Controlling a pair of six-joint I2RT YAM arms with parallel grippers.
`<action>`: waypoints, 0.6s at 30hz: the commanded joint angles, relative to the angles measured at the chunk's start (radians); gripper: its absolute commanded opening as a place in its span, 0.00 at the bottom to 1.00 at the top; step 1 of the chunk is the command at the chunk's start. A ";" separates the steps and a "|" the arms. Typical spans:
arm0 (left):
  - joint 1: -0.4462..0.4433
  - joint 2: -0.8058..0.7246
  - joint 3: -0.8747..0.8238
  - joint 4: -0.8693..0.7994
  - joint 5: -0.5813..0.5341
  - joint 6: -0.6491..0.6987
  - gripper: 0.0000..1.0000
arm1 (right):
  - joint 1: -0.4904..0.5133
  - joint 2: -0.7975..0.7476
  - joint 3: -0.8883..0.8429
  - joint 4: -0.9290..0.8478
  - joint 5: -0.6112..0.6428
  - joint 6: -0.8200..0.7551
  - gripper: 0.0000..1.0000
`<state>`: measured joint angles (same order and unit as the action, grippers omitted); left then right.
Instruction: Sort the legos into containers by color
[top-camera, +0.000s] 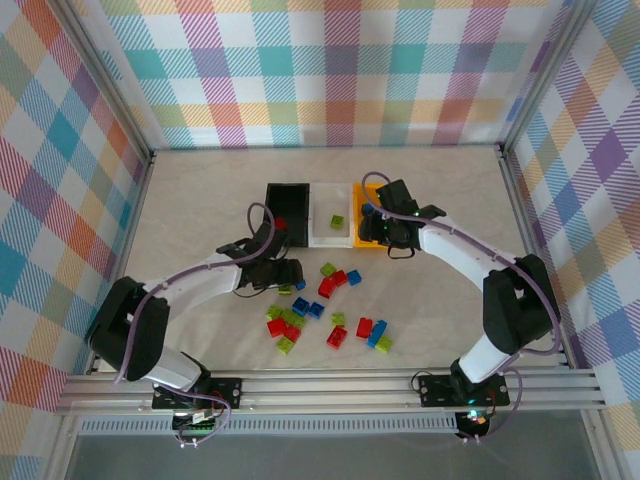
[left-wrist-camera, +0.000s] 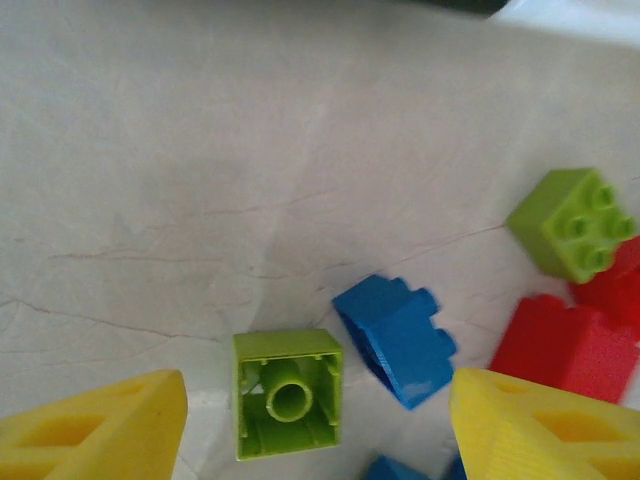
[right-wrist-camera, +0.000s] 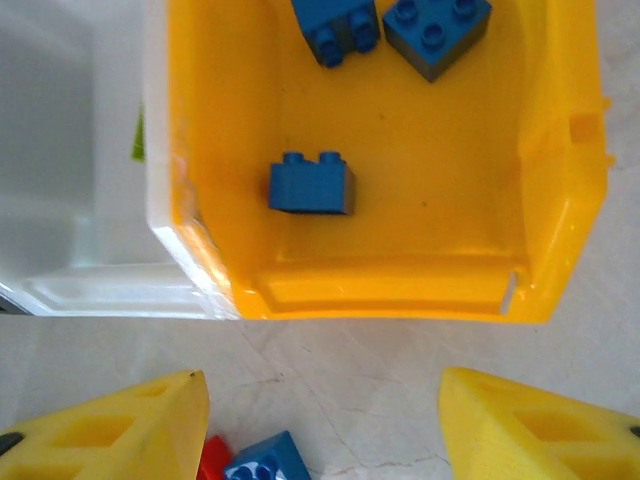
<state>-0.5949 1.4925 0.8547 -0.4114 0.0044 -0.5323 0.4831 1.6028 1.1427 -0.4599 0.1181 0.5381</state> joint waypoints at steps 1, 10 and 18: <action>-0.030 0.030 0.037 -0.048 -0.075 0.043 0.67 | -0.003 -0.049 -0.013 0.032 -0.004 0.011 0.62; -0.069 0.099 0.037 -0.038 -0.112 0.064 0.59 | -0.009 -0.060 -0.017 0.036 0.005 0.007 0.63; -0.071 0.158 0.039 -0.034 -0.132 0.067 0.49 | -0.018 -0.067 -0.018 0.034 0.003 0.007 0.63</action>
<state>-0.6533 1.6371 0.8833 -0.4404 -0.1123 -0.4770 0.4717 1.5642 1.1309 -0.4412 0.1192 0.5385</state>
